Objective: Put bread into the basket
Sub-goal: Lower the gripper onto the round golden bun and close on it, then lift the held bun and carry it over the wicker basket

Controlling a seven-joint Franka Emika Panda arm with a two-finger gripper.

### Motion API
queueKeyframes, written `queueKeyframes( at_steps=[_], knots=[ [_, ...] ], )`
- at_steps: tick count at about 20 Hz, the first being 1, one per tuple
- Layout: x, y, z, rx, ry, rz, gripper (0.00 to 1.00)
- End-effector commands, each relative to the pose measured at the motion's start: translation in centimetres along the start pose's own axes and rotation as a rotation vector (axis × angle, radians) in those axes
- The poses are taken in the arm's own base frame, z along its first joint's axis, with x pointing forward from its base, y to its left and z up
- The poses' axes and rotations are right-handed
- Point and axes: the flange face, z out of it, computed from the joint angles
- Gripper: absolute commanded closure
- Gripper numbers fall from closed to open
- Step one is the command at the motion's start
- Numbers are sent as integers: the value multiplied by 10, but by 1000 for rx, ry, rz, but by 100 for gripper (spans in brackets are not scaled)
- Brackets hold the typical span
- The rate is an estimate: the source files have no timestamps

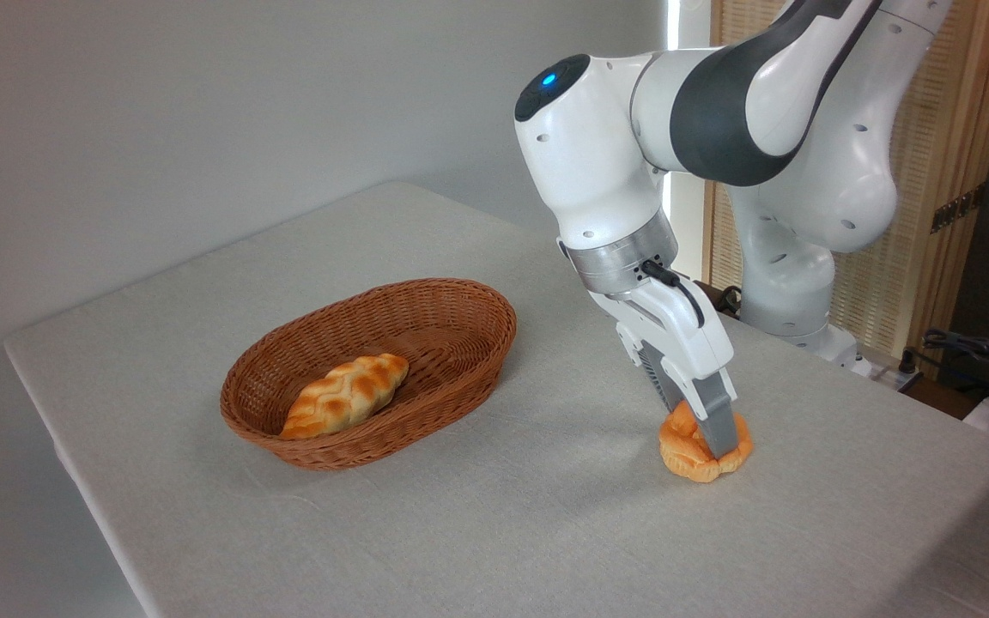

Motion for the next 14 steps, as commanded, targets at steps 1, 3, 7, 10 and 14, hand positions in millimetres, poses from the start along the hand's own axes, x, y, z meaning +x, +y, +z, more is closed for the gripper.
queueKeyframes(
  at_steps=[1, 3, 7, 10, 14],
  knots=[
    [-6, 2, -4, 0, -5, 4, 69],
    [-8, -3, -20, 24, 10, -9, 68],
    [-11, -7, -87, 13, 58, -34, 66],
    [14, 1, -145, 15, 213, -41, 66],
    [77, 5, -195, -22, 303, -74, 66]
  ],
)
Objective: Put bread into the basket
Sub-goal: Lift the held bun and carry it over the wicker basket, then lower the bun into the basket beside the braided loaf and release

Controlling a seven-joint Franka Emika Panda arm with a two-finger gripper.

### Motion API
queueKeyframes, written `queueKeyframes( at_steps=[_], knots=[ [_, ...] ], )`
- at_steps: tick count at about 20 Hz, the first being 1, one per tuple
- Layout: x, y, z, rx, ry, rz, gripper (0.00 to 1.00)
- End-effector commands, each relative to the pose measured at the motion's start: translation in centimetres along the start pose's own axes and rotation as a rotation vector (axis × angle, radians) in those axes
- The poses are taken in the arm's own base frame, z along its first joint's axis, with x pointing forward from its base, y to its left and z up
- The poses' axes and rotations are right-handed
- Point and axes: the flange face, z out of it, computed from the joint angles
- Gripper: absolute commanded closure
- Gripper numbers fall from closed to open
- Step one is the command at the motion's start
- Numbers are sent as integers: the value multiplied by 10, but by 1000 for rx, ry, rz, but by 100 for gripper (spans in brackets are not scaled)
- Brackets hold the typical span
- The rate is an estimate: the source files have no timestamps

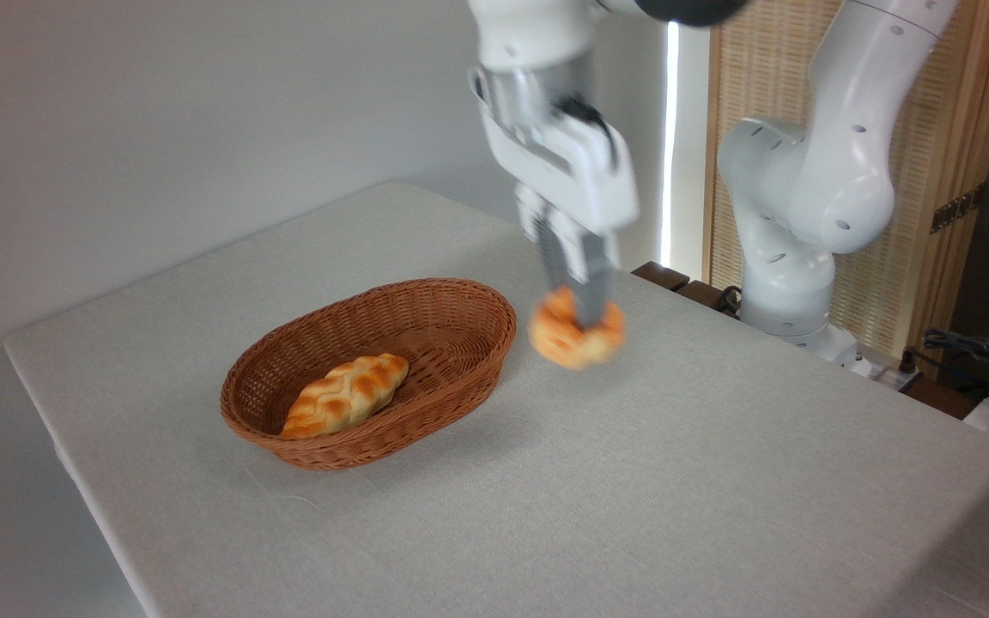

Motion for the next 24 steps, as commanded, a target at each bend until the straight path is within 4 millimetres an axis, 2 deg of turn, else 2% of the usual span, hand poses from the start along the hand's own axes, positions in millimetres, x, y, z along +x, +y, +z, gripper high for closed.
queueKeyframes(
  at_steps=[1, 4, 6, 8, 11, 12, 14, 16, 19, 24],
  knots=[
    [73, -9, -20, -57, 36, -95, 64],
    [128, -11, -16, -95, 46, -188, 62],
    [165, 1, 0, -109, 9, -202, 62],
    [183, 12, 14, -117, -25, -189, 51],
    [196, 19, 30, -137, -49, -163, 50],
    [202, 25, 33, -136, -53, -148, 43],
    [203, 28, 44, -146, -71, -141, 14],
    [202, 29, 50, -150, -77, -142, 0],
    [205, 29, 59, -164, -83, -137, 0],
    [208, 31, 61, -171, -81, -134, 0]
  ],
)
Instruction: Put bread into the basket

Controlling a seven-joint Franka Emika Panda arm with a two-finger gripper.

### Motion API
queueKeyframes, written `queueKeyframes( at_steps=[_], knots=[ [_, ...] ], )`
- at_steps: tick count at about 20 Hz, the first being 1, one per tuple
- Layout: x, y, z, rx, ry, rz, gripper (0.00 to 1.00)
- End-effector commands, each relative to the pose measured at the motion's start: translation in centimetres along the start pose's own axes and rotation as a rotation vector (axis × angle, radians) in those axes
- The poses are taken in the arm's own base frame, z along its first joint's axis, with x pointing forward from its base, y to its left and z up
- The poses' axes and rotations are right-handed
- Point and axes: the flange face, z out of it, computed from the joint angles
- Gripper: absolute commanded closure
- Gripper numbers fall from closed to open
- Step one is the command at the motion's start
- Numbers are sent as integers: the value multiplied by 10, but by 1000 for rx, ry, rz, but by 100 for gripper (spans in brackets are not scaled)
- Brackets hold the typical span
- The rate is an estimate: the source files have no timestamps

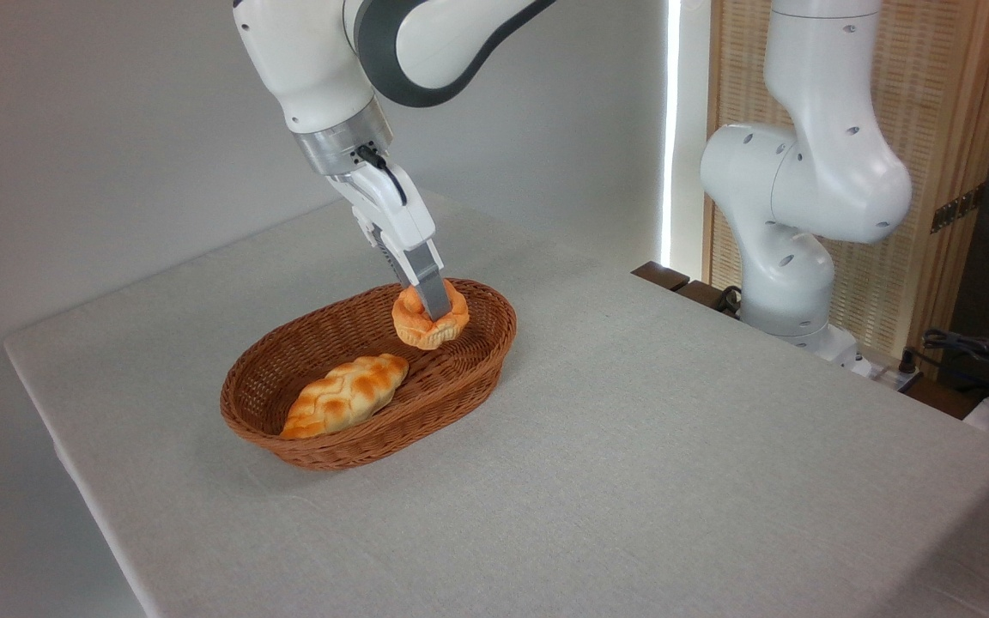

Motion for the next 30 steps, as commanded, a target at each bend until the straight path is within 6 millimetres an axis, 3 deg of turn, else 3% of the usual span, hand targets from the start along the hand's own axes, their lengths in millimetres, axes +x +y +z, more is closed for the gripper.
queueKeyframes(
  at_steps=[1, 8, 10, 16, 19, 22, 26, 30],
  knots=[
    [1, 1, -3, -16, 14, -10, 0],
    [-2, 0, -11, 0, 26, -14, 0],
    [-5, -6, -33, 23, 63, -24, 0],
    [-74, -78, -132, 109, 256, -167, 0],
    [-120, -102, -159, 151, 293, -120, 0],
    [-168, -130, -167, 159, 326, -166, 0],
    [-167, -128, -176, 110, 342, -190, 0],
    [-142, -135, -178, 63, 302, -231, 0]
  ],
)
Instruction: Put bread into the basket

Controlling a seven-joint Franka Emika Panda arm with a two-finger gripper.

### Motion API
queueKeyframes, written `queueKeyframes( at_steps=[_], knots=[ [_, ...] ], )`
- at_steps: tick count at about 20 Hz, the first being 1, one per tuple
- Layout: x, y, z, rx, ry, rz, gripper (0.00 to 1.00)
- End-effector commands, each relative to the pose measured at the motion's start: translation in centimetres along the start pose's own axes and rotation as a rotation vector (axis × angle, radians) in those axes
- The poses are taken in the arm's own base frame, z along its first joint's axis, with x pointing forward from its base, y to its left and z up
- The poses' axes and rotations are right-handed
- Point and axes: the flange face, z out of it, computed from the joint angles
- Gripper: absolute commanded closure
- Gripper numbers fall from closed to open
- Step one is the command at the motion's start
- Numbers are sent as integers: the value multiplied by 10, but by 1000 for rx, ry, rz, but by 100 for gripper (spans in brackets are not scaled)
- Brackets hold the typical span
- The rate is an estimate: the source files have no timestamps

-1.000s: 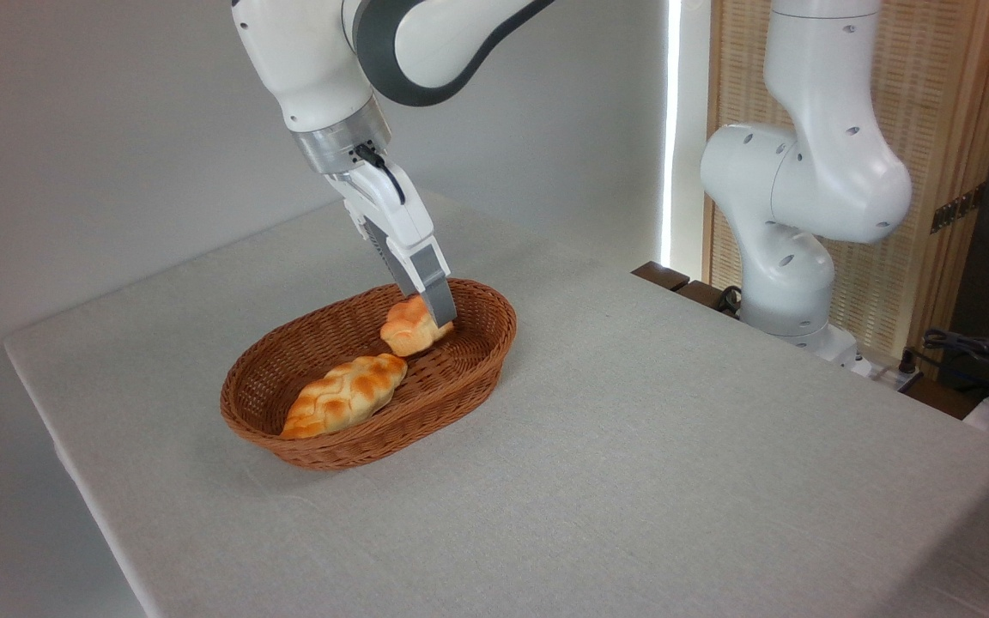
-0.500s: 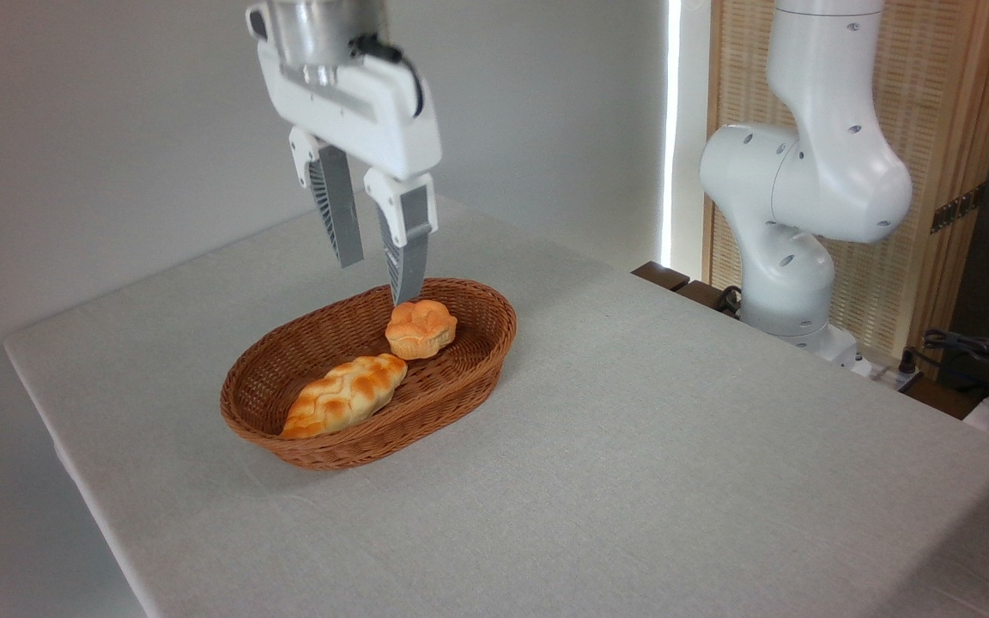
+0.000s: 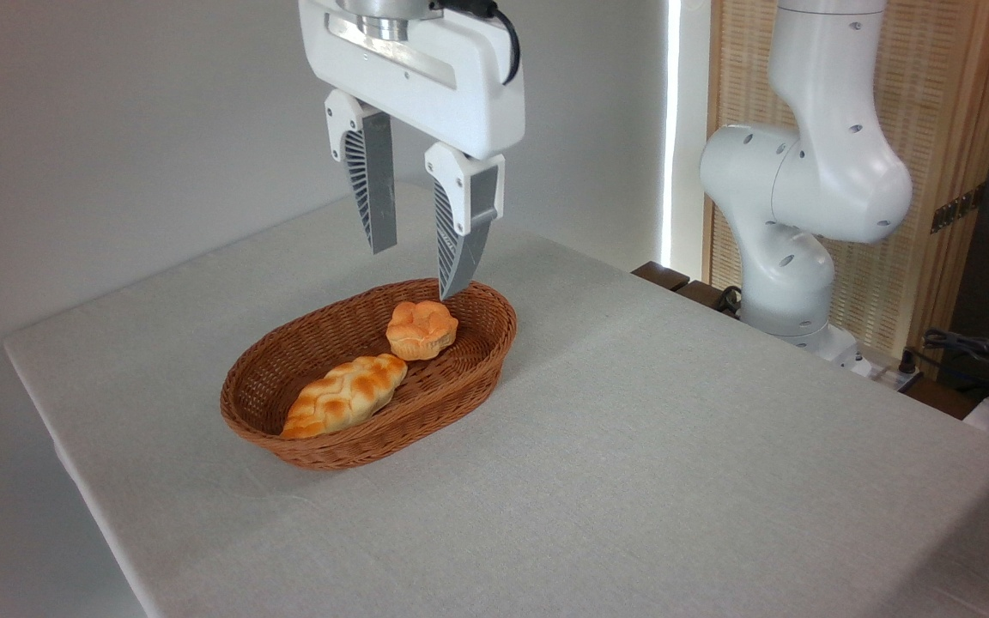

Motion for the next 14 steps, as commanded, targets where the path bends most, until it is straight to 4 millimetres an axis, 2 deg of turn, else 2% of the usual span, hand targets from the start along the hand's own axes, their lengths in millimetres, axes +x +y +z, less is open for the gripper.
queueKeyframes(
  at_steps=[1, 3, 7, 12, 14],
  knots=[
    [32, 2, 5, -36, -30, -11, 0],
    [40, 12, 10, -40, -43, 14, 0],
    [40, 11, 14, -46, -59, 17, 0],
    [56, 29, 28, 12, -149, 40, 0],
    [57, 28, 30, 13, -153, 36, 0]
  ],
)
